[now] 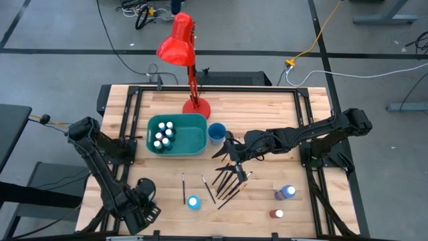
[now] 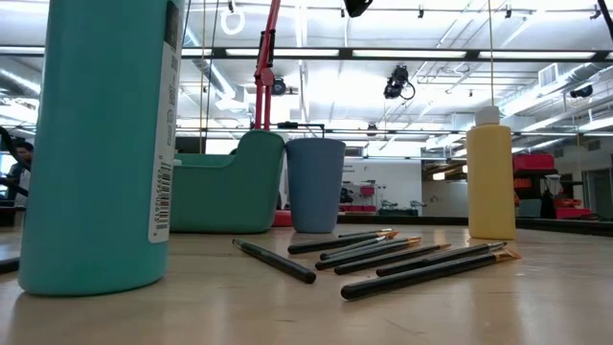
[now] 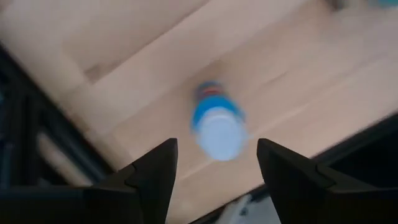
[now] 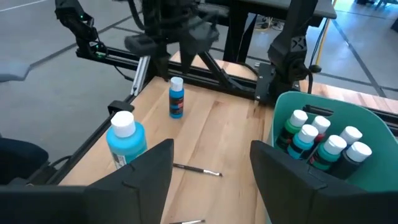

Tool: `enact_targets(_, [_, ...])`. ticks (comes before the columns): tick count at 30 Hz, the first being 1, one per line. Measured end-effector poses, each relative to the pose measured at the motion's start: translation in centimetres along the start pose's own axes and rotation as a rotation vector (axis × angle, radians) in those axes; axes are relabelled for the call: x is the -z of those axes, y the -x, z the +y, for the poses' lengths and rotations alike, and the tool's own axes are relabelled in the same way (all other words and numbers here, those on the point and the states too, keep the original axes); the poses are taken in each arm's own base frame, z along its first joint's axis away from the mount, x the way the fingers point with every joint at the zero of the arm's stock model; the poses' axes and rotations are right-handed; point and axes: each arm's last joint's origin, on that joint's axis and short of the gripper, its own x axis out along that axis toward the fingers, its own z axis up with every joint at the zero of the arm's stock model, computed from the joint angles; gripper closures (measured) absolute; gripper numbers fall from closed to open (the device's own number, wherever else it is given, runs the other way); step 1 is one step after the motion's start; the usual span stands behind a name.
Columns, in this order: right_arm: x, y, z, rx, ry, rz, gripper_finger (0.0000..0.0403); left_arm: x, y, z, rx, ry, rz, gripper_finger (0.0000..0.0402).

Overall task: Pick & Place Paint Supplies
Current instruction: Put the light blue paint bottle into the green bin

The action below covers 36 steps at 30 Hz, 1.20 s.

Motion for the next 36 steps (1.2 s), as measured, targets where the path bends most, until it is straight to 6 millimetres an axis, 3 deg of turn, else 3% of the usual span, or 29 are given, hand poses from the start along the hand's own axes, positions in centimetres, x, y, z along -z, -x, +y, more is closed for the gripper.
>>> enact_targets(4, [0.0,0.0,0.0,0.002,0.0,-0.002,0.0179,-0.1,-1.2,0.8,0.002,-0.001,0.074,0.0168])
enact_targets(18, [-0.2,0.0,0.0,0.004,0.002,-0.021,0.0179,-0.4,-2.1,1.1,0.066,-0.024,0.028,0.0172])
enact_targets(29, [-0.2,0.0,0.0,0.004,0.002,-0.022,0.0179,-0.4,-2.0,0.9,0.1,-0.054,0.004,0.0268])
enact_targets(36, [-0.2,0.0,0.0,0.004,0.002,-0.022,0.0179,-1.4,-1.6,0.5,0.119,-0.131,-0.007,0.0272])
